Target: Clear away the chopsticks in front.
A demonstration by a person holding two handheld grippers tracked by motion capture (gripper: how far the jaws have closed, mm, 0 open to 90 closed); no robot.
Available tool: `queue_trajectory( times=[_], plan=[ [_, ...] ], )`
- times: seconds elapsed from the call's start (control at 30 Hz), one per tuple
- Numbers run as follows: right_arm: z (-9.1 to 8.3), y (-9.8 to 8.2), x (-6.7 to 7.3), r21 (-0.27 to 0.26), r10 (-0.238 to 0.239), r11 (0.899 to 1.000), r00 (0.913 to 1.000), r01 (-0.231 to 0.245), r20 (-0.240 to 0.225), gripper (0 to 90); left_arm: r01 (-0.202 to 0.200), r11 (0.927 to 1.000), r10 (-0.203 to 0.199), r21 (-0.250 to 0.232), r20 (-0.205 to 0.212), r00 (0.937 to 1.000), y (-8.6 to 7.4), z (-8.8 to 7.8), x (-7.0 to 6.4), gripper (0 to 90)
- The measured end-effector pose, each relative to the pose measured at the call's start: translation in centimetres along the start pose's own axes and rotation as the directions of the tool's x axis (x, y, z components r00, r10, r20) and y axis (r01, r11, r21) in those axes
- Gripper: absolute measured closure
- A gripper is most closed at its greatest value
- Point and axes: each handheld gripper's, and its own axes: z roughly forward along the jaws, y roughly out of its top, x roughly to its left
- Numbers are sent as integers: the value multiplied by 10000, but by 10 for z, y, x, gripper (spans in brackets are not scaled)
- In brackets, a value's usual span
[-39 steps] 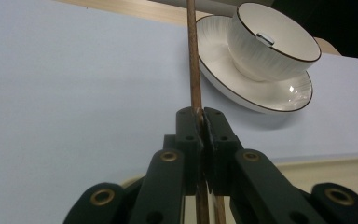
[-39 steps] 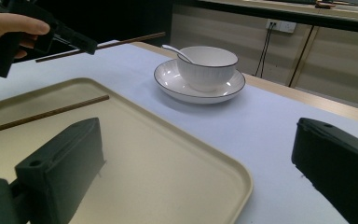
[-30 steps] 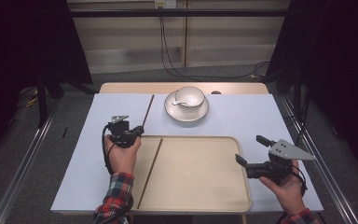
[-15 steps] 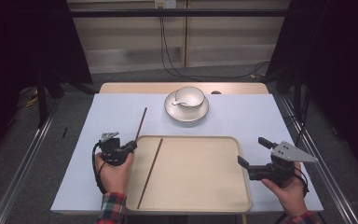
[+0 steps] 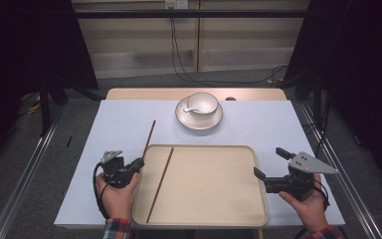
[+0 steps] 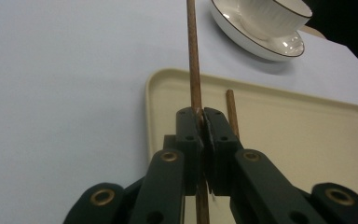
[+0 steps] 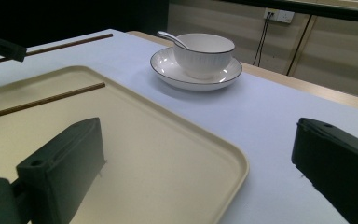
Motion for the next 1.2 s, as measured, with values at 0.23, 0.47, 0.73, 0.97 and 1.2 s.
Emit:
queue_trajectory(
  times=[0.23,0.47,0.73,0.97,1.2],
  plan=[
    [4,5,4,-34,-162,9999,9998,162,-67,21,-78,9997,77,231,29,10000,-19,-11,0,856],
    [10,7,8,-10,-330,9995,9993,329,-182,22,-72,9996,69,267,89,9999,-32,-26,0,856],
    [13,7,5,-63,-308,9995,9994,307,-138,21,16,9990,-24,450,178,9998,-39,-30,2,856],
    [15,8,7,-102,-397,9992,9990,395,-195,23,157,9991,-159,399,39,9999,-43,-33,5,856],
    [15,9,6,-170,-366,9992,9992,362,-183,23,-111,9973,108,727,34,9999,-46,-34,2,855]
  ],
)
